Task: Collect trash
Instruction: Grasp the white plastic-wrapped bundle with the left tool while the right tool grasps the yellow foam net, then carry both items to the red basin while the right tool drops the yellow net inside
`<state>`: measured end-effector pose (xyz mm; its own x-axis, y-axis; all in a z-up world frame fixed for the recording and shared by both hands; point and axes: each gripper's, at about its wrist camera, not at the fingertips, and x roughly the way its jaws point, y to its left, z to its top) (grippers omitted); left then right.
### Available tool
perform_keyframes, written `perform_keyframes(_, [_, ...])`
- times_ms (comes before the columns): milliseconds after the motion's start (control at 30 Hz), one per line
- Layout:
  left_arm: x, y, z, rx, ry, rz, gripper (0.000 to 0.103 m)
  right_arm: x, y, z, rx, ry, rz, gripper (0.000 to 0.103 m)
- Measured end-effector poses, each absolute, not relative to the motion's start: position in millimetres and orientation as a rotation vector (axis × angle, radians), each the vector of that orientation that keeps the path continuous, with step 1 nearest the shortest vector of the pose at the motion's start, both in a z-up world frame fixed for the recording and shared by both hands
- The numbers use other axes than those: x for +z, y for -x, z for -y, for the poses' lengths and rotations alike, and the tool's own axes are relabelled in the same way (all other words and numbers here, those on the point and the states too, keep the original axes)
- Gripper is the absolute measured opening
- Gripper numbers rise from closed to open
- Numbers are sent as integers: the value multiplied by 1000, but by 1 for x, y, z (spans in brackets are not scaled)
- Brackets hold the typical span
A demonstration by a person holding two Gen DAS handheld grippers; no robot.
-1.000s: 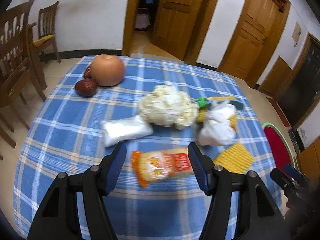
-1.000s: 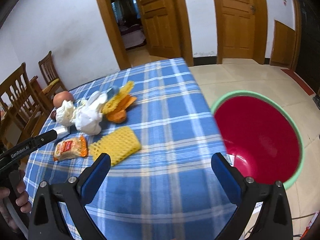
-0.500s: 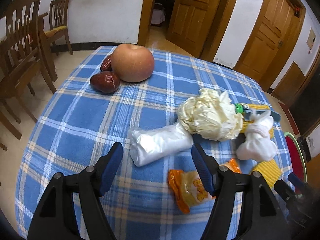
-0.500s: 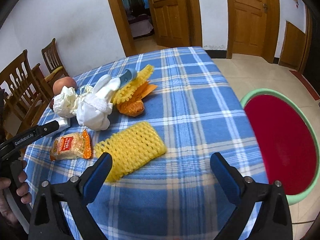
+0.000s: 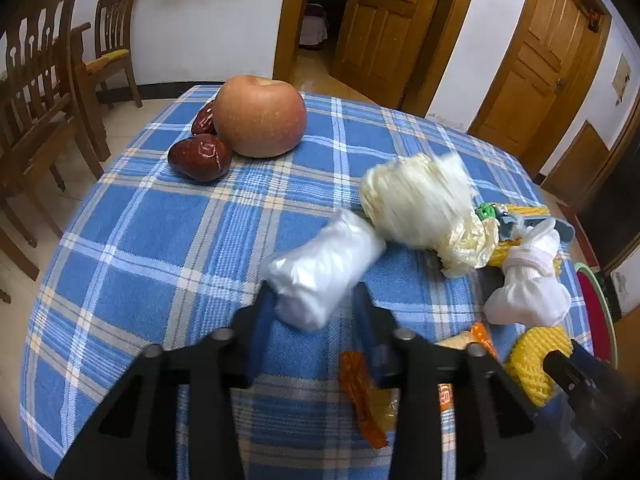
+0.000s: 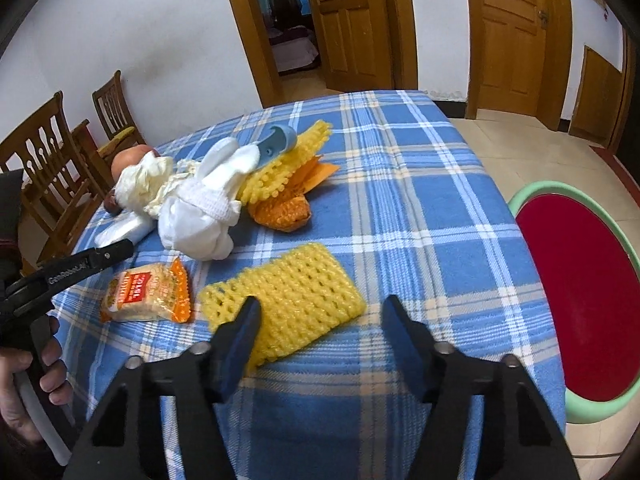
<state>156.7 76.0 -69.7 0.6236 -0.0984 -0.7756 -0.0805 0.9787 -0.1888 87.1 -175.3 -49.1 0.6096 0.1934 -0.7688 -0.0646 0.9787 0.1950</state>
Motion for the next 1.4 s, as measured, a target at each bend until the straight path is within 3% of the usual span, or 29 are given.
perform_keyframes(267, [-67,-145,-80,-44,260,-897,28,-46,-81,175,203,-200,-888,15])
perform_keyframes(767, [-28,-100,-57,-129,256,-821,28,-22,-52,208,156,-255,-806,12])
perform_keyframes(1400, [1,-83,26,-325,184,-802,28,2,-17,270,2,-284,-723,13])
